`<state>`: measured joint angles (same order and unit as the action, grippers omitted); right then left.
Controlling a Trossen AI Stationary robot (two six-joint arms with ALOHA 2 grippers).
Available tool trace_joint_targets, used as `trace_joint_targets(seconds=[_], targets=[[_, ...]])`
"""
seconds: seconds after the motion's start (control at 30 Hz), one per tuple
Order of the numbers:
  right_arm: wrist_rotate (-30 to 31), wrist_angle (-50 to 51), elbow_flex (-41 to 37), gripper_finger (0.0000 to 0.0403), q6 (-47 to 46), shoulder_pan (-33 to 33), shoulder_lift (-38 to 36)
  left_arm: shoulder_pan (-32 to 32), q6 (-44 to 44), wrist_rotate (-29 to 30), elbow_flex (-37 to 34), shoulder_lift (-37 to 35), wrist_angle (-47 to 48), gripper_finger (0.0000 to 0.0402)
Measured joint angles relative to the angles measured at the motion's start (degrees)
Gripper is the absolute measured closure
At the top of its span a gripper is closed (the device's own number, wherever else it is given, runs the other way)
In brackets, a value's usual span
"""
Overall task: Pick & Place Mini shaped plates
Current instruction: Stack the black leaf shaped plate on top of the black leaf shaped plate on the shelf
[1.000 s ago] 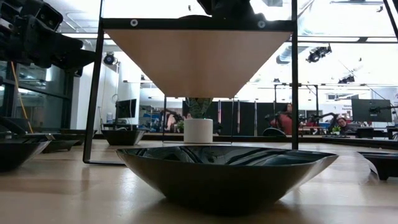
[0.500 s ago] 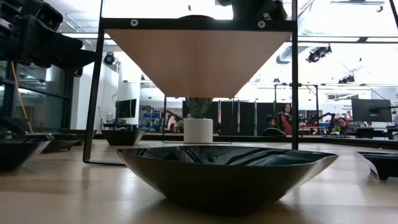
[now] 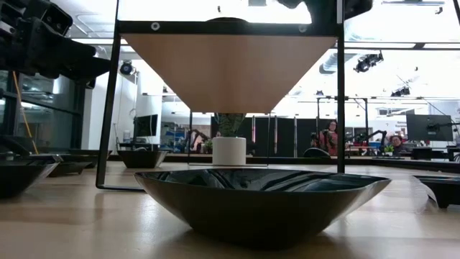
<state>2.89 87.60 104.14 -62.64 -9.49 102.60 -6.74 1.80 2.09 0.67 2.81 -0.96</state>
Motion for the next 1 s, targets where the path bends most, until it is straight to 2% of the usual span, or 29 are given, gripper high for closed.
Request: trace_joint_targets(seconds=[0.07, 0.3, 0.5, 0.6, 0.73, 1.0], targets=[[2.5, 2.5, 0.0, 0.0311, -3.0, -0.4, -0.3, 0.0, 0.0, 0.0, 0.0, 0.0, 0.0, 0.0168], [8.6, 1.1, -3.5, 0.0311, -8.1, -1.2, -3.1, 0.0, 0.0, 0.0, 0.0, 0.0, 0.0, 0.0168], [10.4, -4.3, -15.6, 0.0311, -10.8, -1.2, -10.6, 0.0, 0.0, 0.0, 0.0, 0.0, 0.0, 0.0168], [7.6, -11.1, -23.9, 0.0311, -11.0, -1.2, -15.6, 0.0, 0.0, 0.0, 0.0, 0.0, 0.0, 0.0168], [1.0, -18.2, -34.0, 0.0311, -12.8, -1.3, -21.4, 0.0, 0.0, 0.0, 0.0, 0.0, 0.0, 0.0168], [-9.4, -24.8, -48.3, 0.0311, -19.8, -3.3, -27.9, 0.0, 0.0, 0.0, 0.0, 0.0, 0.0, 0.0168]])
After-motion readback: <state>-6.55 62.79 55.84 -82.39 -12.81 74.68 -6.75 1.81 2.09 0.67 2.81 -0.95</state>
